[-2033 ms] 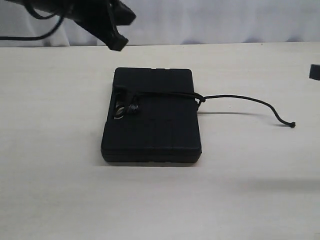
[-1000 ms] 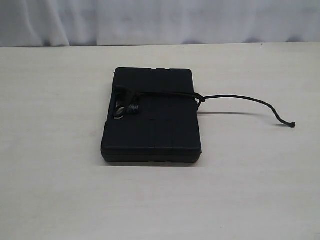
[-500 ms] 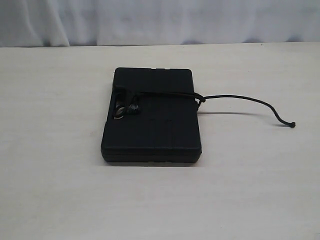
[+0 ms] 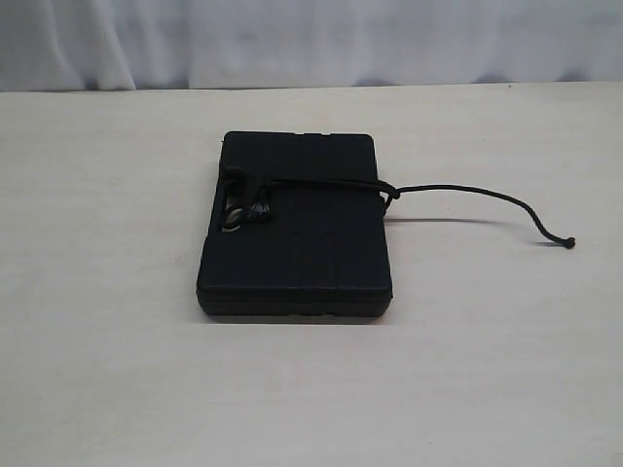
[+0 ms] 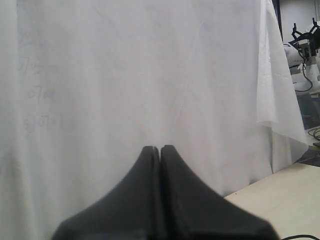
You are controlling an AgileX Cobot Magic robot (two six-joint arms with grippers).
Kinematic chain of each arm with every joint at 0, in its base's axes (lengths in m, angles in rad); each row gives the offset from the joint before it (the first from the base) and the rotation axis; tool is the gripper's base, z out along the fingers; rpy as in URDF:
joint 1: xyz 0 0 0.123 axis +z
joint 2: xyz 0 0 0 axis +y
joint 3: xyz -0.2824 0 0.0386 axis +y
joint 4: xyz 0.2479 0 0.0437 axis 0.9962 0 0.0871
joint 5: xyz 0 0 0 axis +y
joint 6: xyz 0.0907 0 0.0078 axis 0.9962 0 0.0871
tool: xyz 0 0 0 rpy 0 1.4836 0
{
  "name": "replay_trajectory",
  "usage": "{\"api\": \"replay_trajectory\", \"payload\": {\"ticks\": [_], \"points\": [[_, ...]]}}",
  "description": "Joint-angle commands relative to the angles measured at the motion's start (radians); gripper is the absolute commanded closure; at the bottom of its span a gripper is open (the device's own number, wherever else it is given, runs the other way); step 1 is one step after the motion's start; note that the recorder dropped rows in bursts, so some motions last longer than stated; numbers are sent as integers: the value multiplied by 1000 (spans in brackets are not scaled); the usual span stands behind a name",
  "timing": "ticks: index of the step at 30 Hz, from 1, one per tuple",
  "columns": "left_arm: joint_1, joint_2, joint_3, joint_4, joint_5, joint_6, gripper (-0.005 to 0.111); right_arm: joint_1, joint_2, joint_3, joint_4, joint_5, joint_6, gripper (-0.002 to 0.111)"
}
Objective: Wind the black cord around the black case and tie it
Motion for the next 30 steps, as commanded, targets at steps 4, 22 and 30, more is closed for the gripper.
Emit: {"api": "replay_trajectory", "payload": {"ticks": [4,22,30], "points": [[0,-63,1,214,92,-187,107,-3,-4,3,2,0,3,104],[252,-266,300,945,123,-1048,107,-3,-4,3,2,0,3,104],[408,-266,408,1011,120,-1043,107,-3,-4,3,2,0,3,104]]}}
